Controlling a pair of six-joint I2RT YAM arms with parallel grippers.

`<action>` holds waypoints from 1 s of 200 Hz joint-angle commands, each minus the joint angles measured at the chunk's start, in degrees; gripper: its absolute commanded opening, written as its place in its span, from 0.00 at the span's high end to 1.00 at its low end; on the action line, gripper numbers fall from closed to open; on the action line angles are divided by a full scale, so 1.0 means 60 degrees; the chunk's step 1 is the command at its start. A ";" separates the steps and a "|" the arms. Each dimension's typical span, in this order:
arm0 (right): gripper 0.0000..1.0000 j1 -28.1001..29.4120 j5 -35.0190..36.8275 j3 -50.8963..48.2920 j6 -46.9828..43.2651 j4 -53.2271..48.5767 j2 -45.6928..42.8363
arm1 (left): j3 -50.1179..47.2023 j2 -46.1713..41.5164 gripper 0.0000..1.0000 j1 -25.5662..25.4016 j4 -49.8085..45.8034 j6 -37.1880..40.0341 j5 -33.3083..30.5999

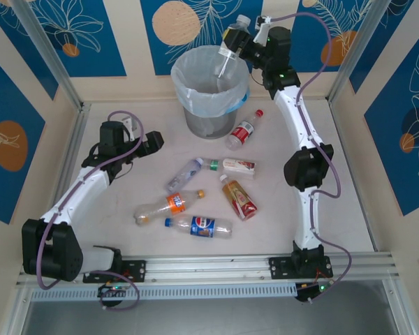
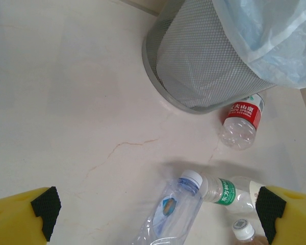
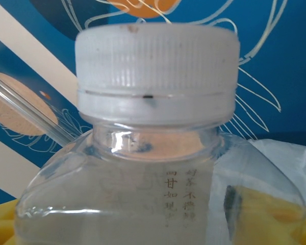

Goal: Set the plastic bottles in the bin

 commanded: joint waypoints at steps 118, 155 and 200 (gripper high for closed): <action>0.41 0.0626 0.0014 0.0575 -0.4109 -0.1170 0.1205 | 0.0022 0.0035 0.01 0.0116 -0.0634 0.0520 0.0209; 0.38 0.0688 -0.0114 0.0596 -0.4673 -0.1690 0.1368 | 0.0035 0.0099 0.01 0.0109 -0.0629 0.0503 0.0208; 0.32 0.0736 -0.0080 0.0674 -0.4930 -0.2121 0.1502 | 0.0022 0.0128 0.01 0.0119 -0.0658 0.0518 0.0167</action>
